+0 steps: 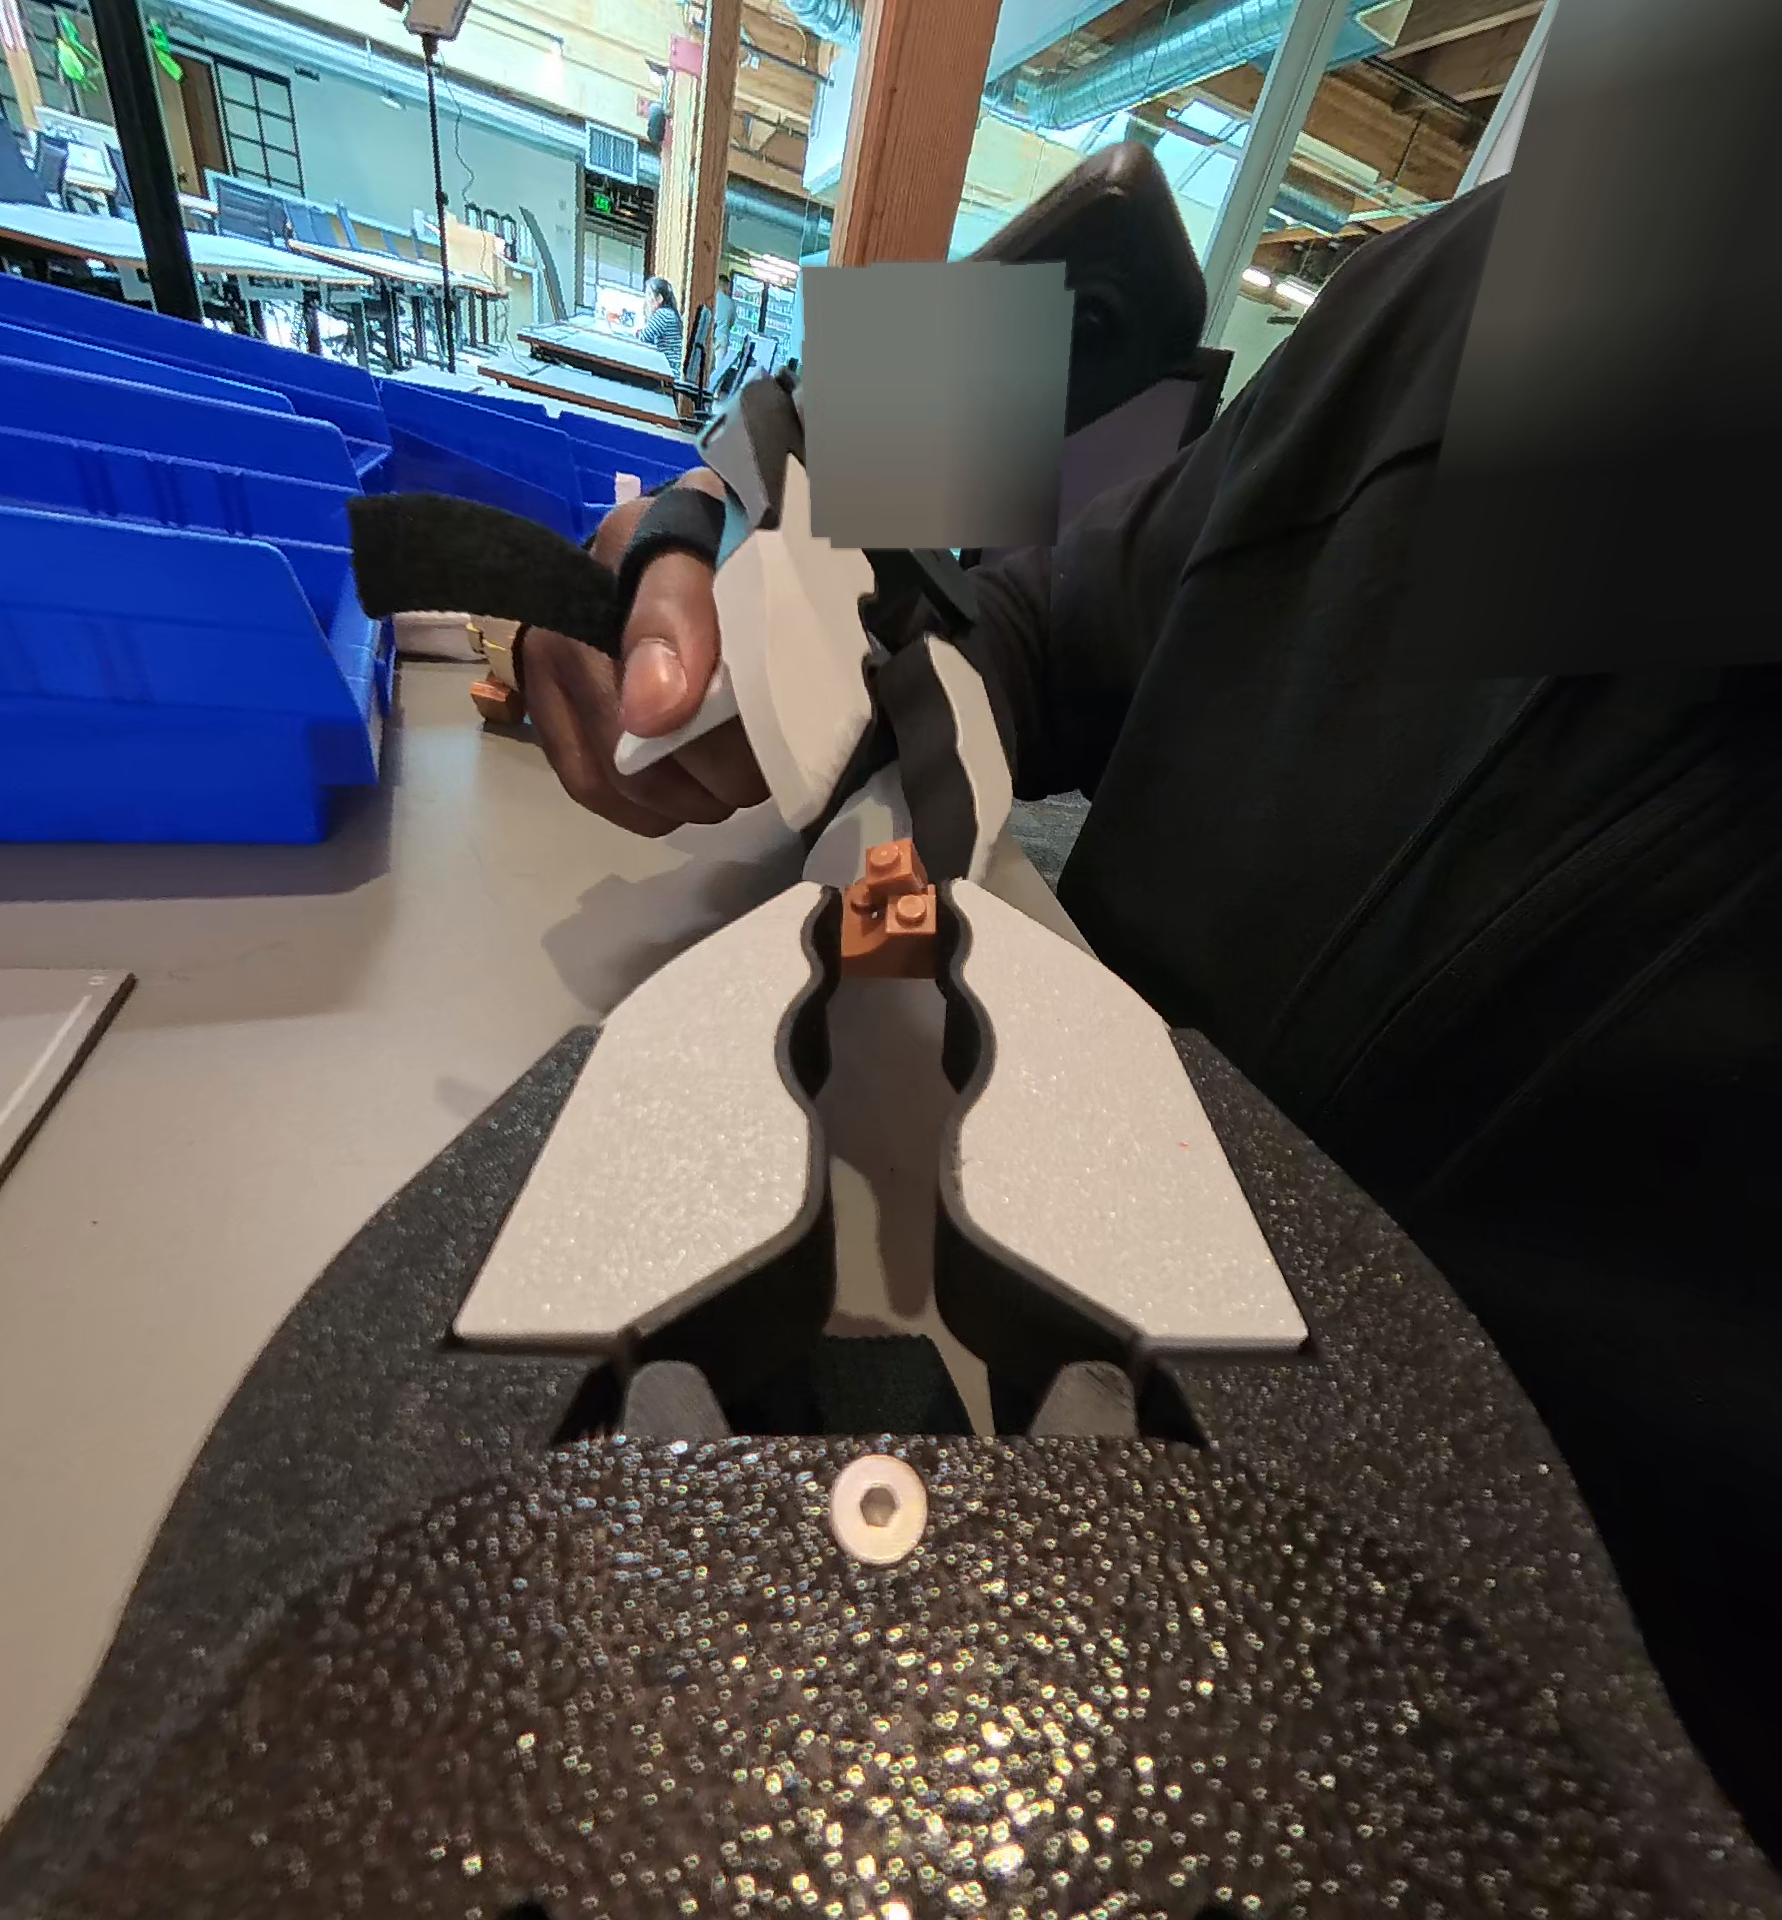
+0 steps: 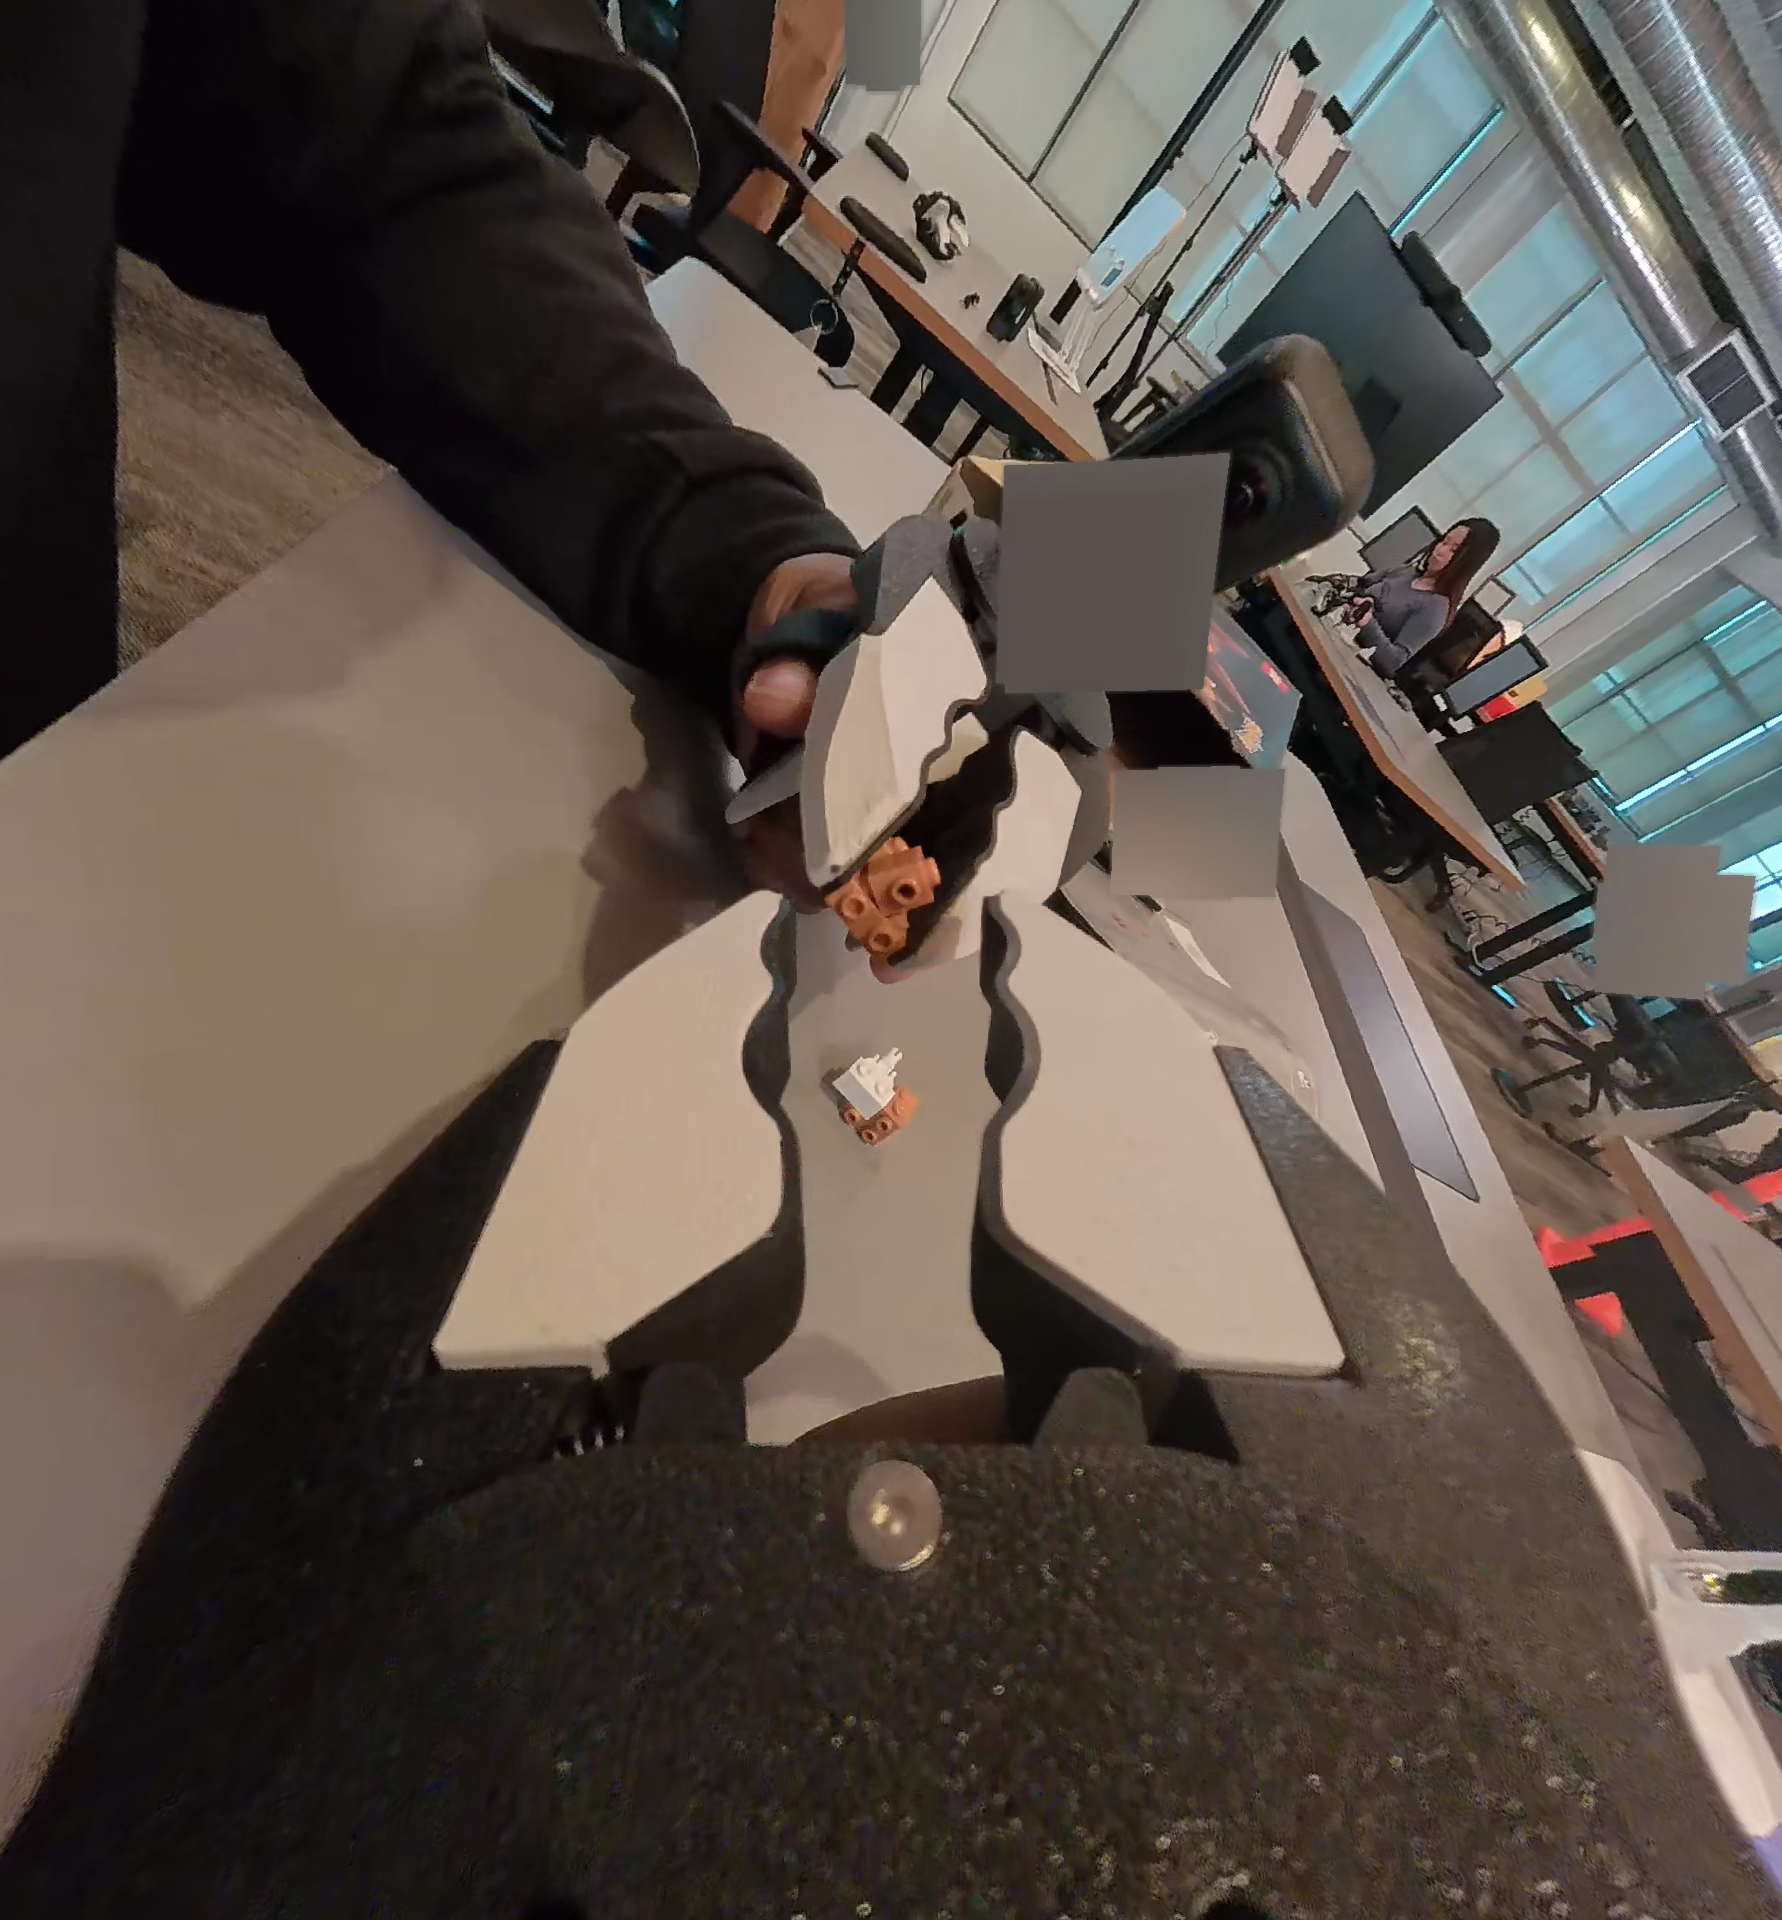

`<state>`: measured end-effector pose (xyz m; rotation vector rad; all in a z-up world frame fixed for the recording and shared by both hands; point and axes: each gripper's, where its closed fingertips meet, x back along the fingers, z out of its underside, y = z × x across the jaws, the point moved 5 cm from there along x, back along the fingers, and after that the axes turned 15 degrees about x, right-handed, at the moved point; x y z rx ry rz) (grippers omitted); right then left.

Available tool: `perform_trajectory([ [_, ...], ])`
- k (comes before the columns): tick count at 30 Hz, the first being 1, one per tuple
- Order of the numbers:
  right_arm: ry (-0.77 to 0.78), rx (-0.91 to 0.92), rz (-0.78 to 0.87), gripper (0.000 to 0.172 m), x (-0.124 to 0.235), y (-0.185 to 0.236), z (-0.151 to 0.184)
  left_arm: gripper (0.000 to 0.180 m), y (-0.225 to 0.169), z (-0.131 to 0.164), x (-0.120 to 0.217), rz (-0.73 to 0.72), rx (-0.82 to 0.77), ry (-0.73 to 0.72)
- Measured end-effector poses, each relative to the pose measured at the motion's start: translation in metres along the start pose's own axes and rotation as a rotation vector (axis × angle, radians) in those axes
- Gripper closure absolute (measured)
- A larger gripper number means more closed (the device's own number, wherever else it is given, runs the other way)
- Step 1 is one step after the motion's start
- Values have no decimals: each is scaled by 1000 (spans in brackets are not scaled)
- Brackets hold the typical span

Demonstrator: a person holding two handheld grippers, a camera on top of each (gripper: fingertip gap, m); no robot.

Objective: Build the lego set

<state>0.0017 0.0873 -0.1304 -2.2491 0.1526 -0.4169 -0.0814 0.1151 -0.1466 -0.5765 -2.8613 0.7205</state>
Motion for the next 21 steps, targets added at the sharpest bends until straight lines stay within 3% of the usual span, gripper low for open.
perform_trajectory([
  [21,23,97,49,151,-9,6,-5,164,2,2,-1,39,127,22],
])
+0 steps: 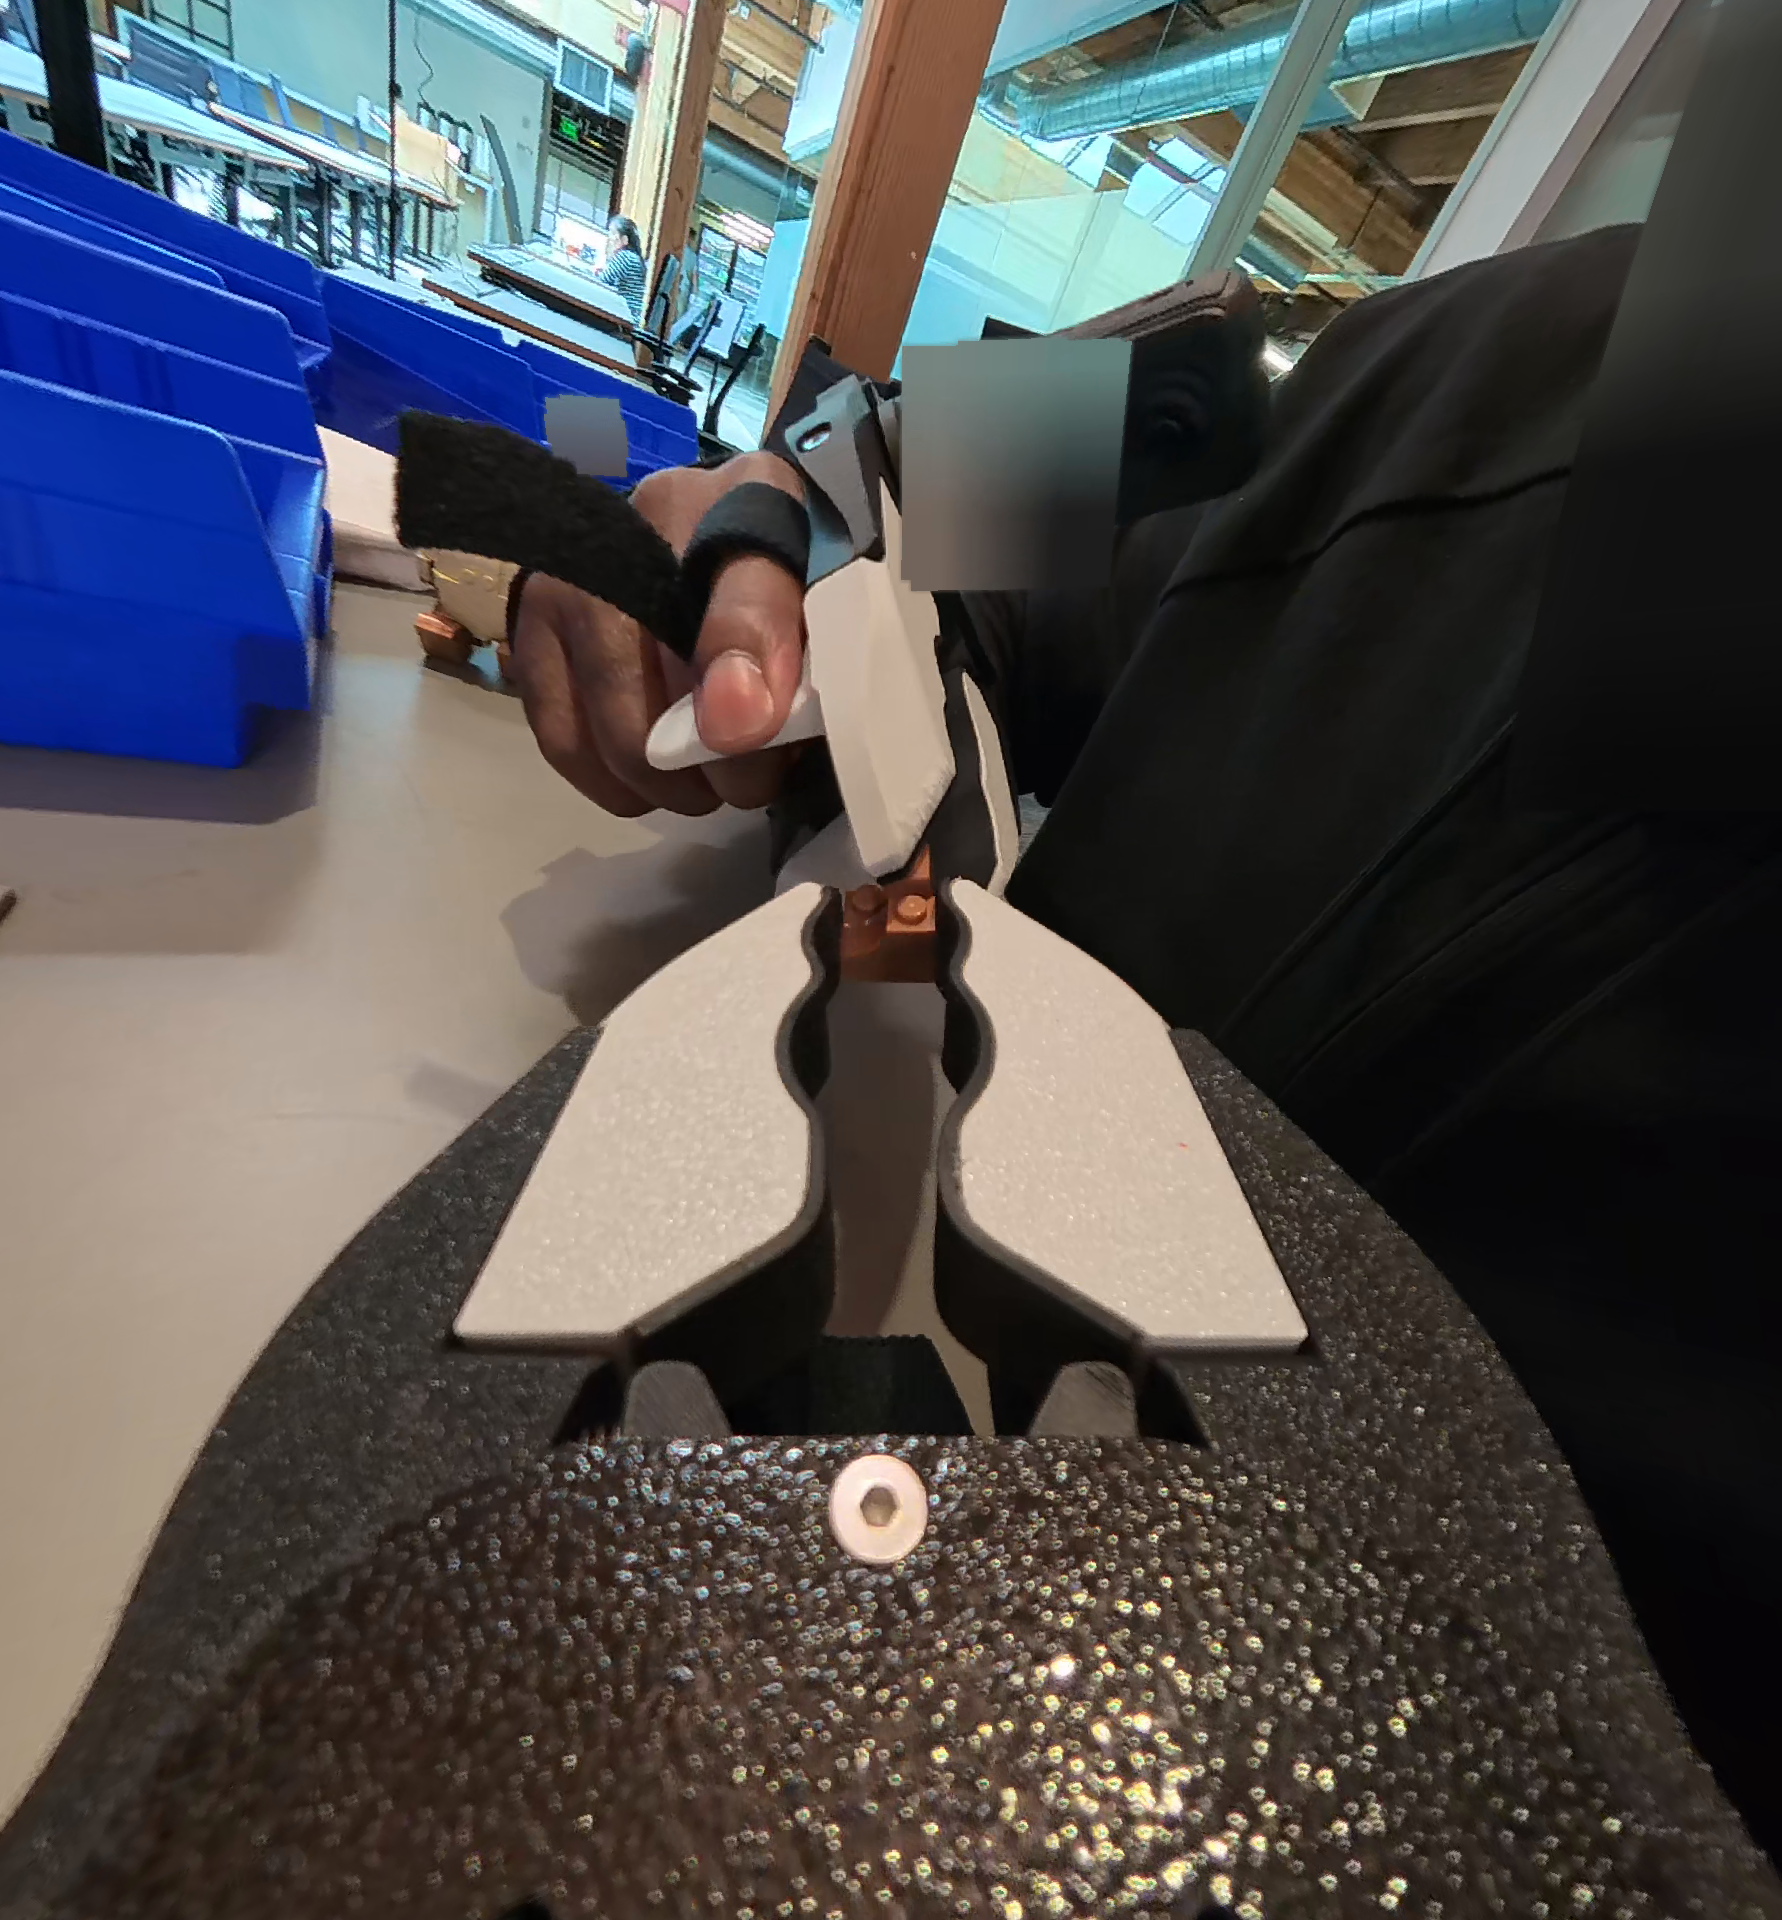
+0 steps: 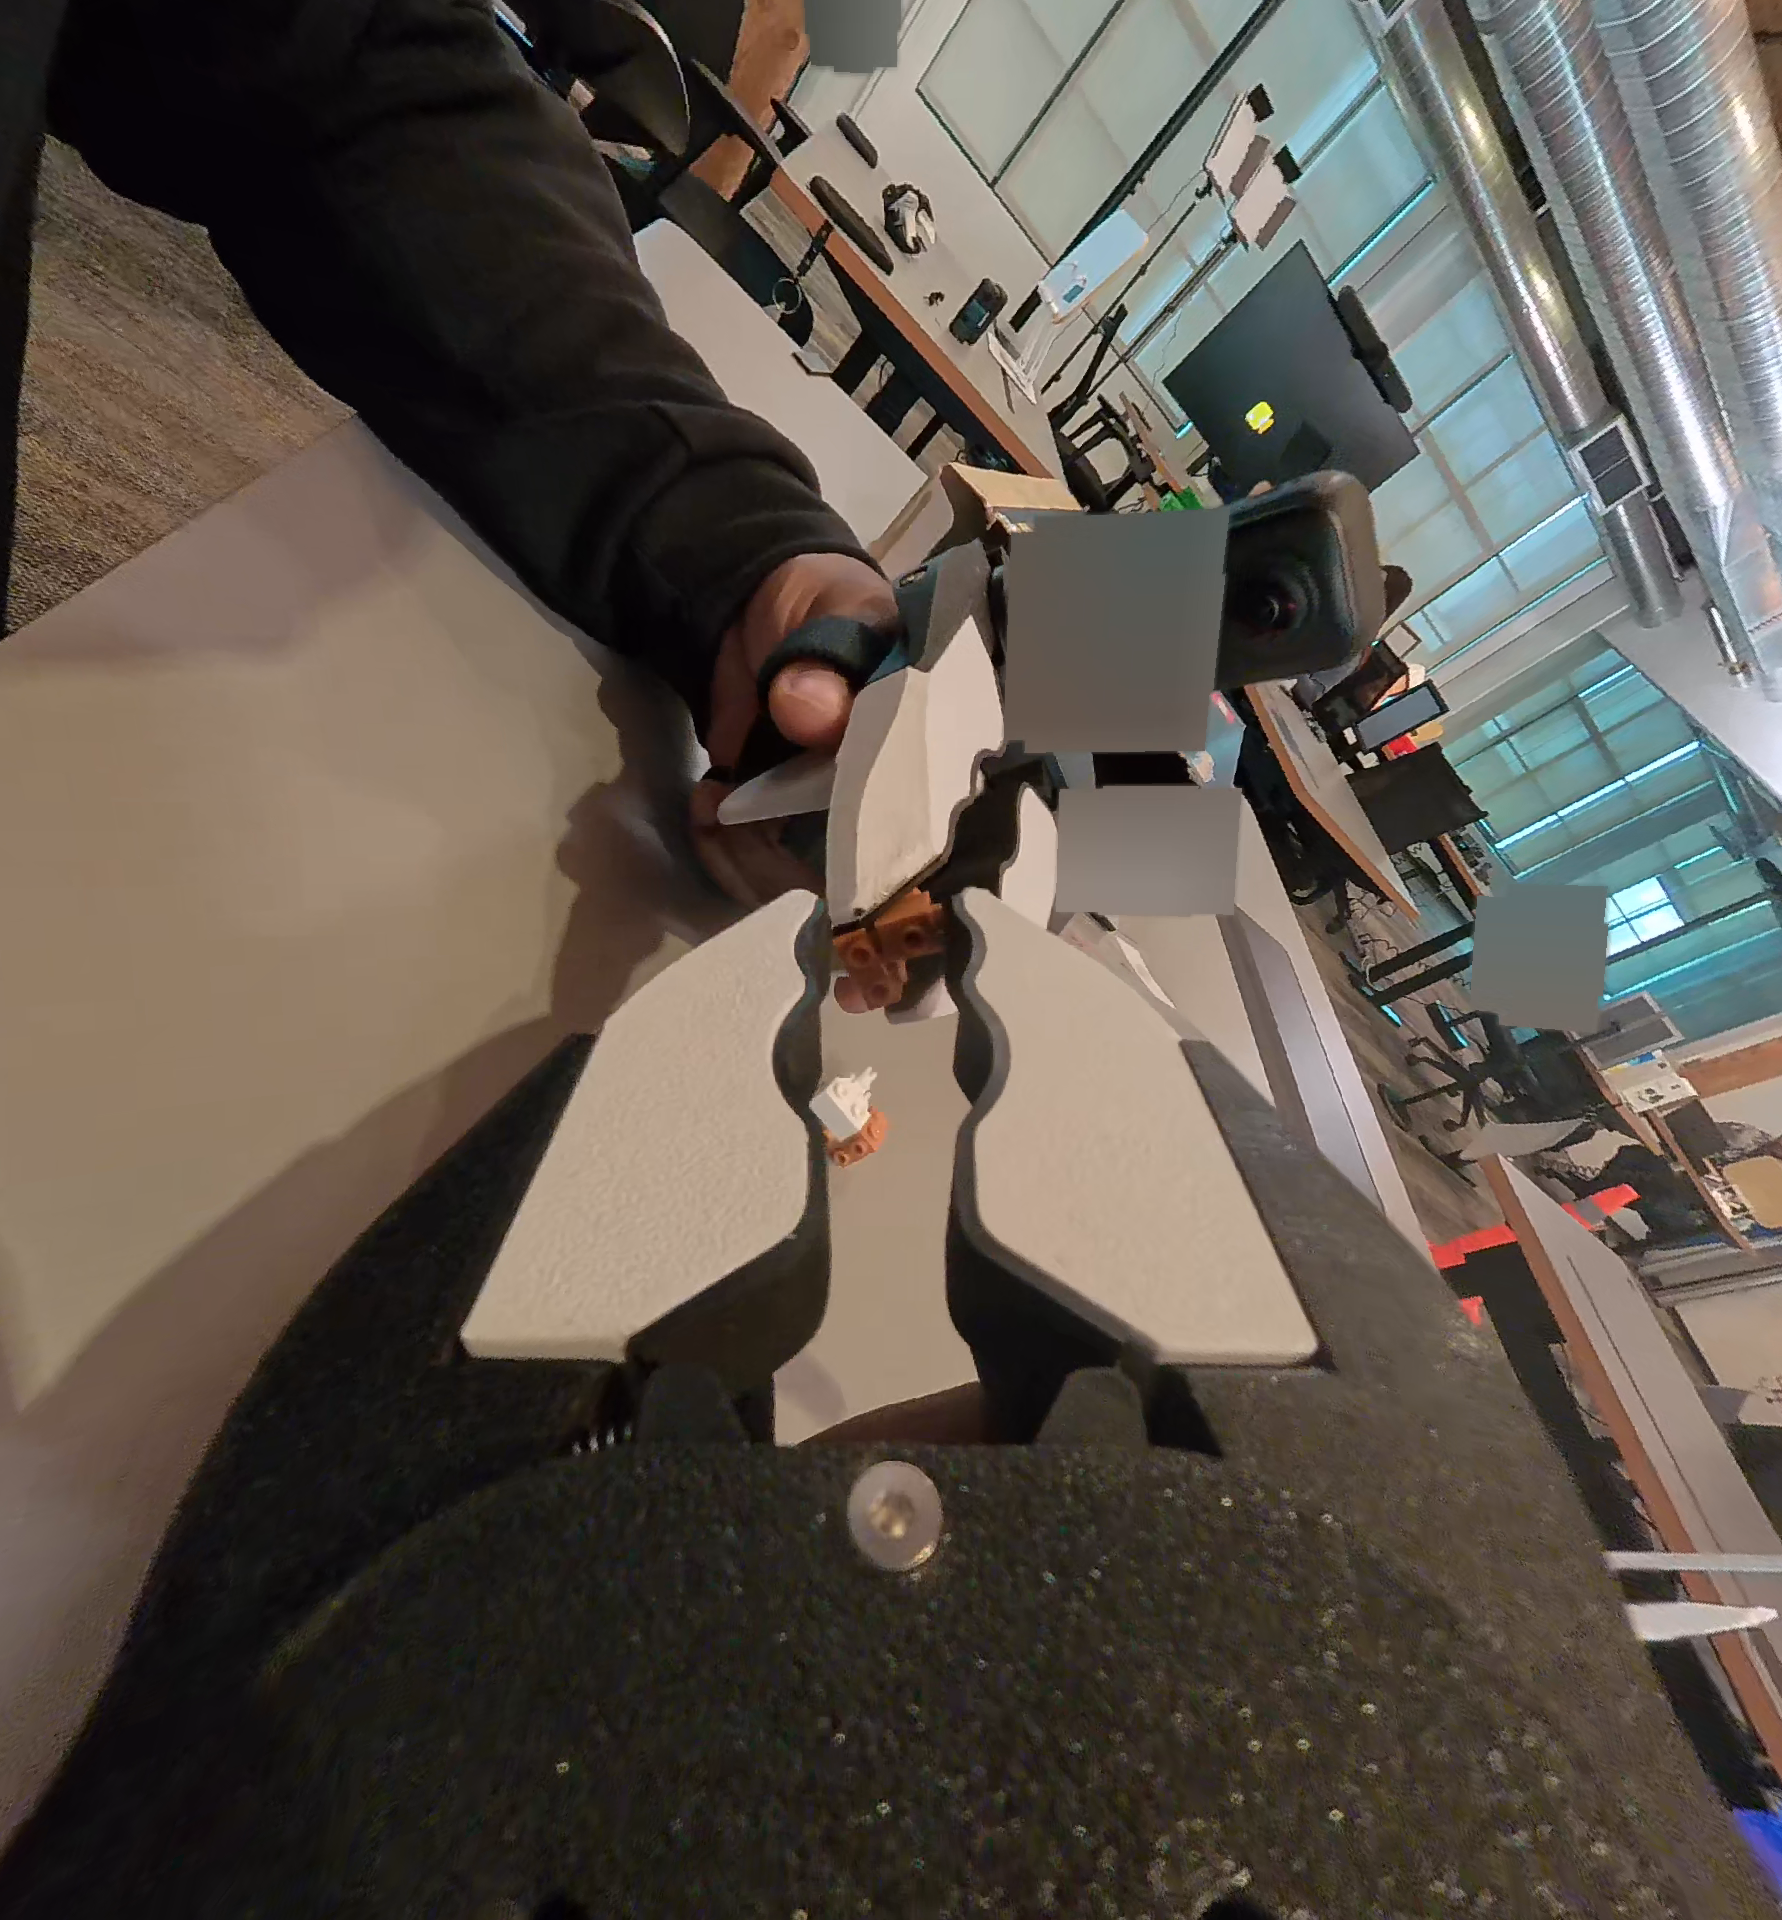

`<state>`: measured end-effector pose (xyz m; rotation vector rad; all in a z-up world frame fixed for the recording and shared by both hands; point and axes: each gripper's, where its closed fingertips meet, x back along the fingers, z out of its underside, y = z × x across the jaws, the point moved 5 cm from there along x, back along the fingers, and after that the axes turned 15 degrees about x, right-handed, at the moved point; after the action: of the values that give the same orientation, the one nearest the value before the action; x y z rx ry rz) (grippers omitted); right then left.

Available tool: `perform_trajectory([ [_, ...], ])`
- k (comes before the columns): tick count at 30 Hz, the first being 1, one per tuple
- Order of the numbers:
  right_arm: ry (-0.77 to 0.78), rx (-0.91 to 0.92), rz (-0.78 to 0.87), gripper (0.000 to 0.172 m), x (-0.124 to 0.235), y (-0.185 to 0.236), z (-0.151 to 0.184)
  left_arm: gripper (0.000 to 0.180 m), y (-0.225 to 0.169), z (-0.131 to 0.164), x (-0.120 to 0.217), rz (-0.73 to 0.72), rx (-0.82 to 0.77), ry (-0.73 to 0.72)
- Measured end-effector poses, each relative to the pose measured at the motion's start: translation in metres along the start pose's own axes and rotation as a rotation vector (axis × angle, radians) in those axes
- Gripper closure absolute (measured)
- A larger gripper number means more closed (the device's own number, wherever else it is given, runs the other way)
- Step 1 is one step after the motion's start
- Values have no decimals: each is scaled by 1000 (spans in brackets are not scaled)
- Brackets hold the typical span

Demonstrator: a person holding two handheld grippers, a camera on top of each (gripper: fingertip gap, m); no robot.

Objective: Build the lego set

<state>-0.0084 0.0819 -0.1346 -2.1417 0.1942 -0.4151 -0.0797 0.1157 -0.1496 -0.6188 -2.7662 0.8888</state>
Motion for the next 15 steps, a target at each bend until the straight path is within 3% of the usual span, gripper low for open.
perform_trajectory([
  [15,-7,-52,2,153,0,-3,-3,164,-1,-2,1,49,53,-23],
])
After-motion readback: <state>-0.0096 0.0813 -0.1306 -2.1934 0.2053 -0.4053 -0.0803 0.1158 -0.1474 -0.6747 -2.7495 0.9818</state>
